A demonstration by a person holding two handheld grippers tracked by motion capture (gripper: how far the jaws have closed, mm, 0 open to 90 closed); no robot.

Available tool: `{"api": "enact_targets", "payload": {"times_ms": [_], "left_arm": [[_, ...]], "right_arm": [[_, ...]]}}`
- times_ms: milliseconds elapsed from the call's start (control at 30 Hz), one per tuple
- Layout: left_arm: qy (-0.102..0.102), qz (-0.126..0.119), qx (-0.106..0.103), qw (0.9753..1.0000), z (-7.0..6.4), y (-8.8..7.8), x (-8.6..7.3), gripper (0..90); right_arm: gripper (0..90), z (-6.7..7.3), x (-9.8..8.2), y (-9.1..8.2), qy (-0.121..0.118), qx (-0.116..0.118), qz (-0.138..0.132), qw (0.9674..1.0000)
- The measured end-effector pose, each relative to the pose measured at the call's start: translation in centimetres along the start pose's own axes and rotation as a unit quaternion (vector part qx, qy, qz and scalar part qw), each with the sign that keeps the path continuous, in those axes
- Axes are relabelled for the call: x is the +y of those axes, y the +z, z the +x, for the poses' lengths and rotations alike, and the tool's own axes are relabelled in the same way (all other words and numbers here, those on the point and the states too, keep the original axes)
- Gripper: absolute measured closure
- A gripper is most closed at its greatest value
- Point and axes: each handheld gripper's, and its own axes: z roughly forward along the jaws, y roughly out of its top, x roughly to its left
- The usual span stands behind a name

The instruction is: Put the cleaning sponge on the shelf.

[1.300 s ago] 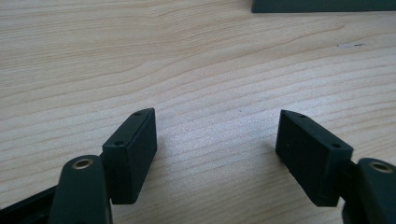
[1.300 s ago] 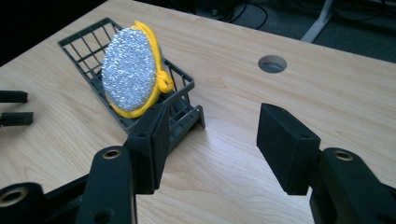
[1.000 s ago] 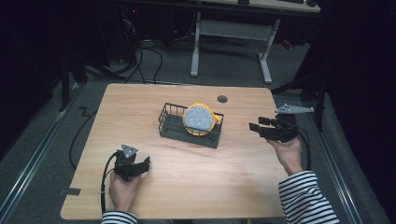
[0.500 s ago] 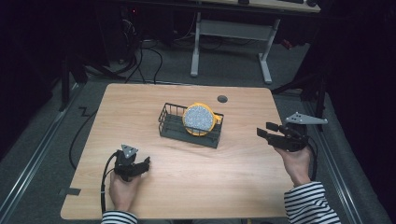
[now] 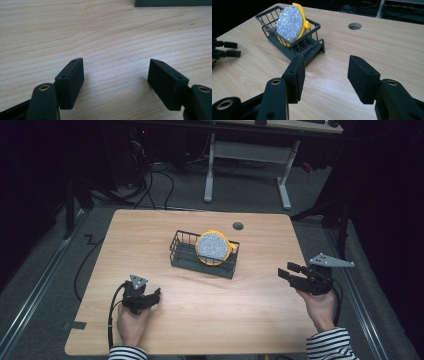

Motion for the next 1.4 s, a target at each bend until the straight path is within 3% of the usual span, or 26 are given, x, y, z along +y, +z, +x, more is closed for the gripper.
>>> {"api": "enact_targets", "payload": {"times_ms": [433, 767, 900, 1400], "left_arm": [[0.000, 0.000, 0.000, 1.0000, 0.0, 0.0, 0.0, 29.8], [0.000, 0.000, 0.000, 1.0000, 0.0, 0.0, 0.0, 29.9], [0.000, 0.000, 0.000, 1.0000, 0.0, 0.0, 0.0, 29.8], [0.000, 0.000, 0.000, 1.0000, 0.0, 0.0, 0.0, 29.8]], "right_arm": [[46.5, 0.0, -2.9, 1.6, 0.020, 0.003, 0.006, 0.9998], [46.2, 0.4, -4.2, 3.1, 0.026, 0.007, 0.011, 0.9996], [46.2, 0.5, -4.9, 4.0, 0.033, 0.009, 0.019, 0.9992], [46.1, 1.0, -7.0, 7.0, 0.023, -0.004, 0.061, 0.9979]]}}
